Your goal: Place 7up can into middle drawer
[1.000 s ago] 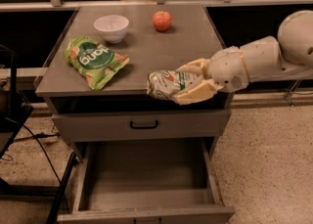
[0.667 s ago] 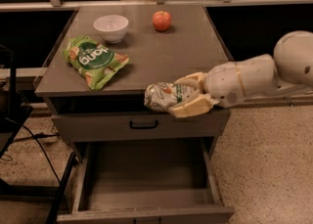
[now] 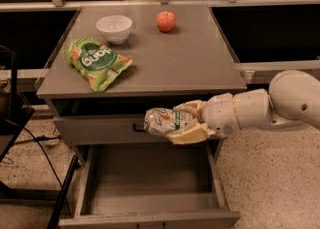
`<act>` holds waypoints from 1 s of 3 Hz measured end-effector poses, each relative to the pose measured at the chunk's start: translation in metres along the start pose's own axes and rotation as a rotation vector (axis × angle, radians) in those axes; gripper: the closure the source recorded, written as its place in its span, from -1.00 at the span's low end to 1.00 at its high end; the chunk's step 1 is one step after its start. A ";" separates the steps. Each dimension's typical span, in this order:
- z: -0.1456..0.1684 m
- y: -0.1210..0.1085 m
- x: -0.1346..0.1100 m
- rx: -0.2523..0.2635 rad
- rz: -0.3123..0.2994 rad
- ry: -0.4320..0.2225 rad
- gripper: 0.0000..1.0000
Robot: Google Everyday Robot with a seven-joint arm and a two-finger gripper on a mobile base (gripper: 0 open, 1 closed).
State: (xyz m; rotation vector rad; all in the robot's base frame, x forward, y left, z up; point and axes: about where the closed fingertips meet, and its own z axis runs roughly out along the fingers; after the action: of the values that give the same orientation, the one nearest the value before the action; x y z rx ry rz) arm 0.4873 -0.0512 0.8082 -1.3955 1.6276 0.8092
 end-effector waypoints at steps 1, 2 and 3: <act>0.047 0.011 0.046 0.050 -0.019 0.000 1.00; 0.048 0.013 0.055 0.056 -0.030 0.009 1.00; 0.059 0.018 0.074 0.063 -0.031 0.010 1.00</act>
Offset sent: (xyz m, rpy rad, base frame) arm -0.0077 0.0343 -0.1035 -0.0151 -0.0595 -0.0522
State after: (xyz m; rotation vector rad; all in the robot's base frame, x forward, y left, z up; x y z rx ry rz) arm 0.4765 -0.0304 0.7149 -1.3789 1.6220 0.7281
